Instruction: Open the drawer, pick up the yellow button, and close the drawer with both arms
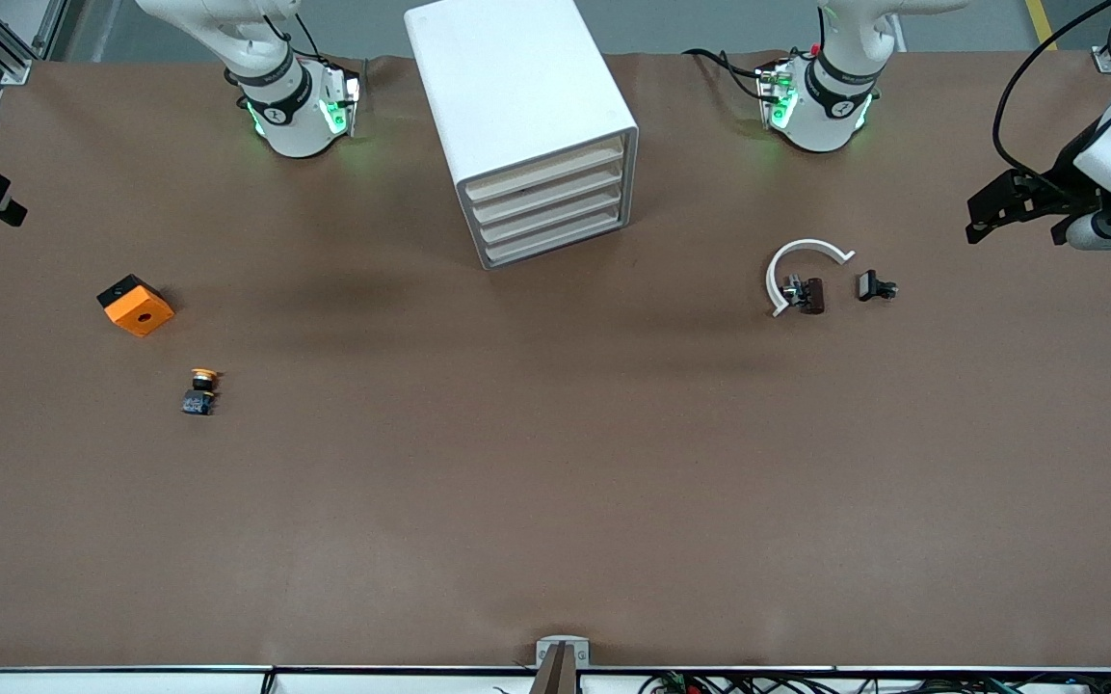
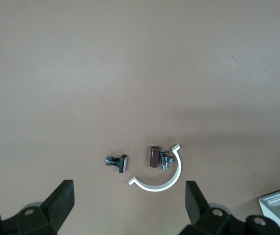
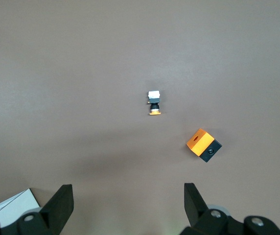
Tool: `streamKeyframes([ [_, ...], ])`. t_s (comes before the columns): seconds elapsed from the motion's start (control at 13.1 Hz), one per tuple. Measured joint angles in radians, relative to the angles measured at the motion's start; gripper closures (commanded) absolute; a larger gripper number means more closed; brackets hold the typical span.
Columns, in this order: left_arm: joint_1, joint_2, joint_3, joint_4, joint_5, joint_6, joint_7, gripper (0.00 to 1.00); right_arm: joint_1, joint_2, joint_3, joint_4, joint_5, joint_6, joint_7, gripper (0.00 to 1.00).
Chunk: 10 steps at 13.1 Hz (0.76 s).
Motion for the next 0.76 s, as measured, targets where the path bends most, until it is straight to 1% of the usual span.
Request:
streamKeyframes([
  [0.76, 0.000, 0.006, -0.001, 0.020, 0.000, -0.002, 0.000, 0.00, 0.005, 0.000, -0.006, -0.002, 0.000, 0.001, -0.004, 0.00],
])
